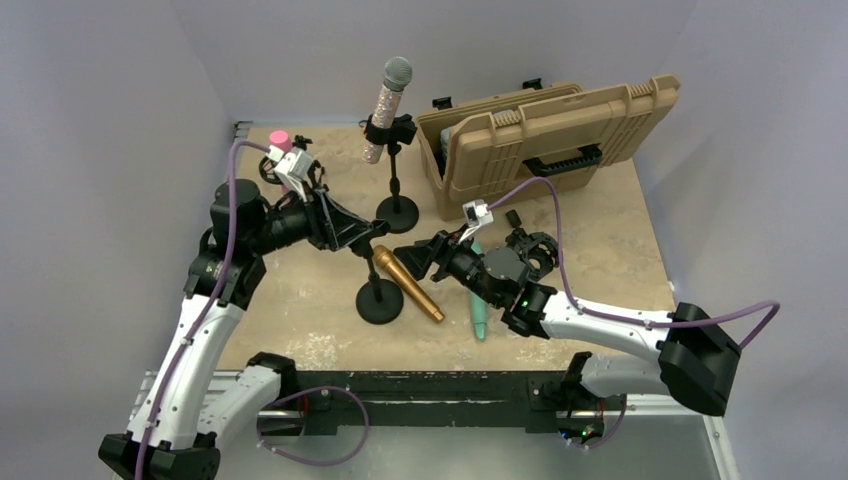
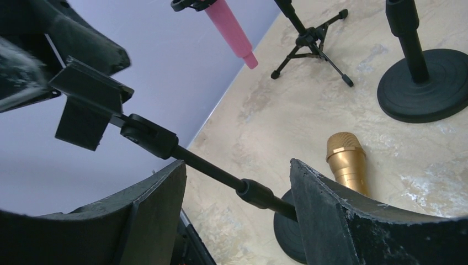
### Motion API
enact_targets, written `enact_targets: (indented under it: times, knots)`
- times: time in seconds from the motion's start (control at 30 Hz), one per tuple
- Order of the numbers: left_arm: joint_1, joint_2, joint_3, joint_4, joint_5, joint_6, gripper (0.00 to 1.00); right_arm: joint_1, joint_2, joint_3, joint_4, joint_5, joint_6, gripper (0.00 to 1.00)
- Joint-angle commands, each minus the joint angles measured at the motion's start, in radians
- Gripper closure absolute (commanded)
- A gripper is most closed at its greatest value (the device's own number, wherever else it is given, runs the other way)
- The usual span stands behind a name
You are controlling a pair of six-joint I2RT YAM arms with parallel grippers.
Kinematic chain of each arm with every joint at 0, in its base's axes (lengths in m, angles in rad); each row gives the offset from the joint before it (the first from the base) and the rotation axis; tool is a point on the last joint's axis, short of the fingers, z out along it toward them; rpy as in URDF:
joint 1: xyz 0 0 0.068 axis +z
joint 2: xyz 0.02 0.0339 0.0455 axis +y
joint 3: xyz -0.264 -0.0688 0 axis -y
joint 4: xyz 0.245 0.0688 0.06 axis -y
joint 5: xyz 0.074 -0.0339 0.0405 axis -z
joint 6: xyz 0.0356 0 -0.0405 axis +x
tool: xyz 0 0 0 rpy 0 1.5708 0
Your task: Remove the microphone from the stand
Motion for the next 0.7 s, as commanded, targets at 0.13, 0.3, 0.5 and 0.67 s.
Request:
enact_targets:
  times: [0.13, 0.3, 0.5, 0.67]
  knots:
    - [0.004, 0.024, -0.039, 0.006, 0.003, 0.047, 0.55, 0.004, -0.02, -0.005, 0.041, 0.005, -0.013, 0.32]
    - [0.004, 0.016, -0.101, -0.055, -0.008, 0.078, 0.65, 0.005, -0.009, 0.0, 0.049, -0.004, -0.016, 0.32]
    - [0.004, -0.027, -0.159, -0.168, -0.064, 0.15, 0.7, 0.004, 0.015, 0.007, 0.072, -0.023, -0.034, 0.32]
    - [0.004, -0.023, -0.228, -0.162, -0.076, 0.122, 0.7, 0.004, 0.043, 0.023, 0.08, -0.031, -0.052, 0.32]
